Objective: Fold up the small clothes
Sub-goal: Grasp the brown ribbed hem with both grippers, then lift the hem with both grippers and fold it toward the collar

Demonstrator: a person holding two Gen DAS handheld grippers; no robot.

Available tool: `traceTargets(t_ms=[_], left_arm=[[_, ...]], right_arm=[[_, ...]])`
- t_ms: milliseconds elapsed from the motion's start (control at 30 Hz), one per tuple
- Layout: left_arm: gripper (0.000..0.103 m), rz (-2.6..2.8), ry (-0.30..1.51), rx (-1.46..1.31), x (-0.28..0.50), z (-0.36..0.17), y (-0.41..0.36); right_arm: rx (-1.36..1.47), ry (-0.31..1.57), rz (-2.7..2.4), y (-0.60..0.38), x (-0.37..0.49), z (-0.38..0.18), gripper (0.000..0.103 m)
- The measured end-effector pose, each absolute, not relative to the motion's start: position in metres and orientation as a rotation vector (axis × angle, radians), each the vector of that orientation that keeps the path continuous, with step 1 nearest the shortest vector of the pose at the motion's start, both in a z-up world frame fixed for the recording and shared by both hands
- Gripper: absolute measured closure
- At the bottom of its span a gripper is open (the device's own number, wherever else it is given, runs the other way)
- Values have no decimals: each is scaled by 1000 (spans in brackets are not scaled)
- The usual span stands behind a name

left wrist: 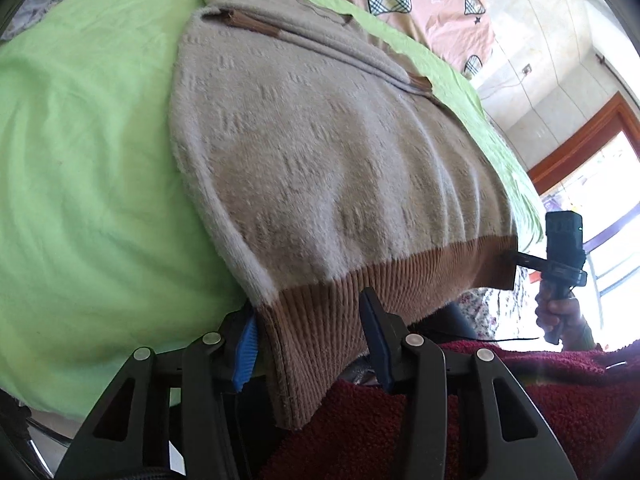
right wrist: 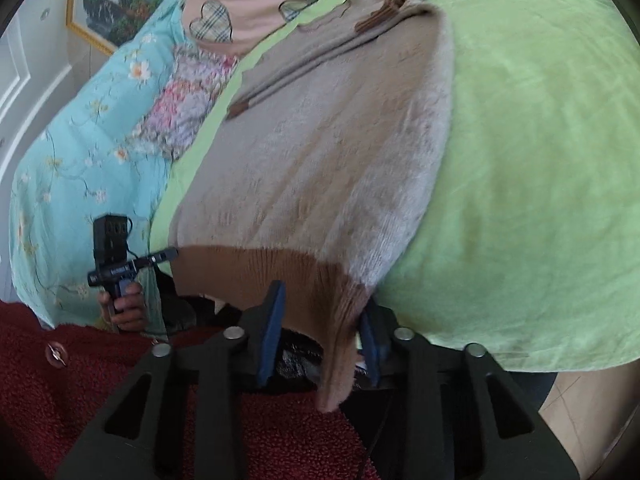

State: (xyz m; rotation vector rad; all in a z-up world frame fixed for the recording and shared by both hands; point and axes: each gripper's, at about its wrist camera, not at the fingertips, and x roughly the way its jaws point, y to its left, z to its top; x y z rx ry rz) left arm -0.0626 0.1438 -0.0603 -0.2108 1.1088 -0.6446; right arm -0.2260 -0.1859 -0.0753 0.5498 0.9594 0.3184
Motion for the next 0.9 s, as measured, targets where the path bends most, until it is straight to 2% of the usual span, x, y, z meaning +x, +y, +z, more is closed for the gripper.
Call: traceTargets(t_ms=[33,100,167,367,533,900], left_arm=[[61,-642,1104,-206,-63,-60,143],[91,-616,1102,-191,-61,-60,144],[96,-617,1103,-210,-59,-58,150],[96,-638,1008,-244,-68,-30,156],[96,-640,904,-303,-62,-1,164],[97,-561,693,-338,14,47,158]], right_arm=[[539,962,307,-184,-225,-77,84],[562,943,304,-185,-226,-75,92],[595,894,342,-188,-228,-66,93],[685,699,466,-202,-236,-26,94],[734,608,486,-214,-227,-13,94],[745,480,426,-243,-171,9,94]])
